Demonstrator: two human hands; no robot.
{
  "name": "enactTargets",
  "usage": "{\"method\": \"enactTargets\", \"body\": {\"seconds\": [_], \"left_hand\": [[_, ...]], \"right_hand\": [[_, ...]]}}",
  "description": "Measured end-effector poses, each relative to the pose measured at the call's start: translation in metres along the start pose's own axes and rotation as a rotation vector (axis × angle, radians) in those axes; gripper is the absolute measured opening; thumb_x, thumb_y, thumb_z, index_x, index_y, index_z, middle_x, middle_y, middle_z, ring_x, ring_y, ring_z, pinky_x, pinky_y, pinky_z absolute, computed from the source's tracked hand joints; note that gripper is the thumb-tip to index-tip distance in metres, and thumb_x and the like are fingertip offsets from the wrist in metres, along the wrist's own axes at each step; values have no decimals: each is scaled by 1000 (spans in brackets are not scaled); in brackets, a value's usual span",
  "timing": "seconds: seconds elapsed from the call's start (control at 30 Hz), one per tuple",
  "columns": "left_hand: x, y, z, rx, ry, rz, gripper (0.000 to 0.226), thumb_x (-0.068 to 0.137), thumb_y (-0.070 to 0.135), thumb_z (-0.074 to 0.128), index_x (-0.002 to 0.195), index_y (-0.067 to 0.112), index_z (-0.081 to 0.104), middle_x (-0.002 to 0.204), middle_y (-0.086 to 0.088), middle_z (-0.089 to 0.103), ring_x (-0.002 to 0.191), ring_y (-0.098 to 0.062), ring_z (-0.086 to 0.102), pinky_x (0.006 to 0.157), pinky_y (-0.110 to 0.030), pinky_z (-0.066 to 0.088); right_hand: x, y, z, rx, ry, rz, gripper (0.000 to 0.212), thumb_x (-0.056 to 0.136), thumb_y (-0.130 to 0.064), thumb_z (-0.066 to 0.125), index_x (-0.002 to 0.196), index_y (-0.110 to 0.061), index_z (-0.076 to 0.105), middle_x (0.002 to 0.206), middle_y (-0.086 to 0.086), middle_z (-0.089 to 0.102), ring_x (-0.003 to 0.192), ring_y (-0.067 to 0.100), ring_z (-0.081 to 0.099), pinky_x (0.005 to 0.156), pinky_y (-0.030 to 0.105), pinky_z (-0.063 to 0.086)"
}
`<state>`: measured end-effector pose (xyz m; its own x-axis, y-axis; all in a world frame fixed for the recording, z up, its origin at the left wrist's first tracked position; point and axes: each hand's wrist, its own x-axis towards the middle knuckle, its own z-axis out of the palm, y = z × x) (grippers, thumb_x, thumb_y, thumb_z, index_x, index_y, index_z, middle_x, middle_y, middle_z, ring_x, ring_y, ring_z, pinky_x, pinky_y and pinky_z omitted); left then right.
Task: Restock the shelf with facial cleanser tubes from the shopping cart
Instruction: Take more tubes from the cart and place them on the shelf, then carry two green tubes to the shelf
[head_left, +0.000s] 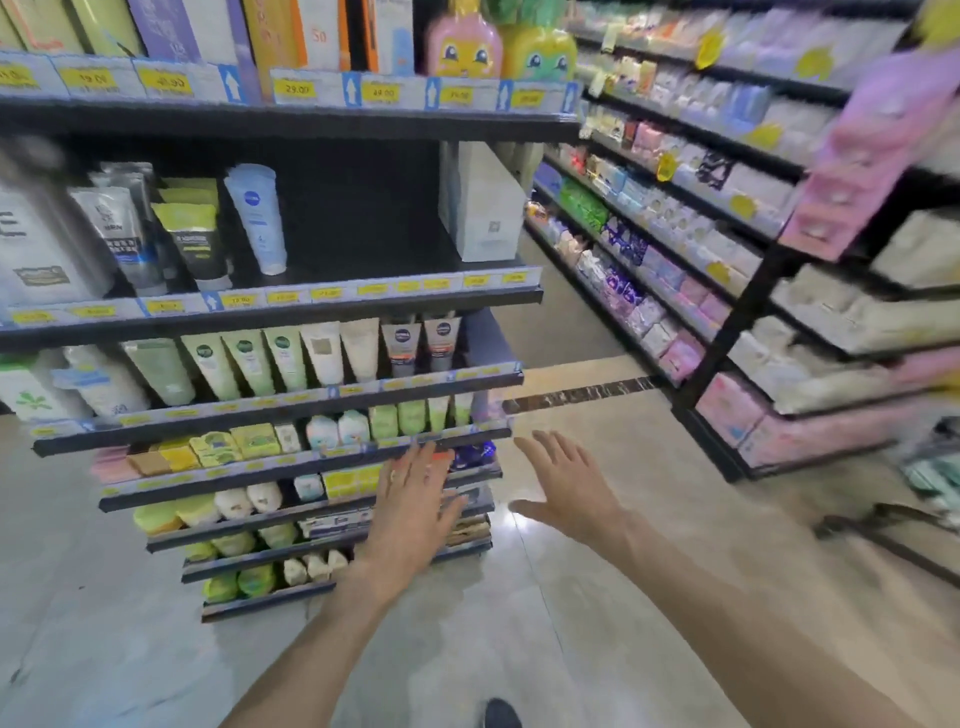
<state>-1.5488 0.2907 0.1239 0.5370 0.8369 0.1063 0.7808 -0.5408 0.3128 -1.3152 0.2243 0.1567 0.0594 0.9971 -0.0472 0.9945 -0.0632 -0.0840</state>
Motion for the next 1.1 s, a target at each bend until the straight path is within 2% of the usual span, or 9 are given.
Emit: {"method": "enactTargets", "body": {"seconds": [0.07, 0.17, 0.37, 0.5, 0.63, 0.8, 1.1], "left_hand": [[0, 32, 16, 18, -44, 72, 65, 104, 58, 36, 161, 28, 26, 170, -2, 18, 157, -24, 12, 127, -48, 8], [6, 81, 46, 40, -93, 174, 72, 99, 68, 20, 159, 29, 30, 168, -1, 25, 157, -25, 17, 127, -46, 8], [20, 203, 109, 17, -207, 346, 79, 94, 70, 11, 159, 31, 29, 168, -1, 23, 156, -26, 18, 125, -52, 19], [28, 299, 152, 17, -267, 427, 74, 98, 68, 15, 157, 29, 35, 166, -1, 28, 155, -27, 24, 123, -51, 23], [37, 392, 198, 22, -246, 451, 67, 100, 65, 26, 150, 26, 48, 158, -3, 44, 147, -27, 39, 117, -51, 35], [51, 497, 245, 11, -260, 504, 69, 99, 66, 23, 152, 27, 44, 162, -2, 38, 151, -26, 33, 121, -50, 27], [114, 650, 313, 47, -360, 675, 69, 100, 67, 19, 152, 30, 45, 161, 1, 40, 150, -25, 35, 121, -53, 30]], "right_hand": [[-30, 29, 5, 5, -21, 69, 89, 90, -67, 58, 159, -28, 16, 165, 3, 23, 153, 30, 19, 122, 44, 24], [-72, 74, 13, 11, -13, 177, 92, 90, -68, 58, 160, -28, 15, 166, 1, 21, 154, 29, 19, 122, 44, 25], [-162, 178, 28, 52, -8, 385, 93, 90, -72, 53, 161, -25, 15, 166, 3, 21, 153, 28, 20, 120, 43, 27], [-217, 260, 41, 94, -30, 500, 96, 87, -76, 49, 160, -25, 15, 165, 4, 24, 152, 29, 22, 119, 45, 28], [-270, 343, 53, 144, -32, 589, 97, 85, -77, 51, 160, -25, 17, 163, 4, 28, 150, 29, 25, 118, 45, 31], [-324, 429, 57, 176, -34, 694, 94, 89, -72, 54, 161, -23, 19, 165, 8, 26, 152, 30, 24, 120, 45, 30], [-374, 564, 61, 201, -57, 893, 92, 91, -73, 49, 162, -25, 13, 168, 8, 20, 155, 31, 17, 123, 48, 24]]}}
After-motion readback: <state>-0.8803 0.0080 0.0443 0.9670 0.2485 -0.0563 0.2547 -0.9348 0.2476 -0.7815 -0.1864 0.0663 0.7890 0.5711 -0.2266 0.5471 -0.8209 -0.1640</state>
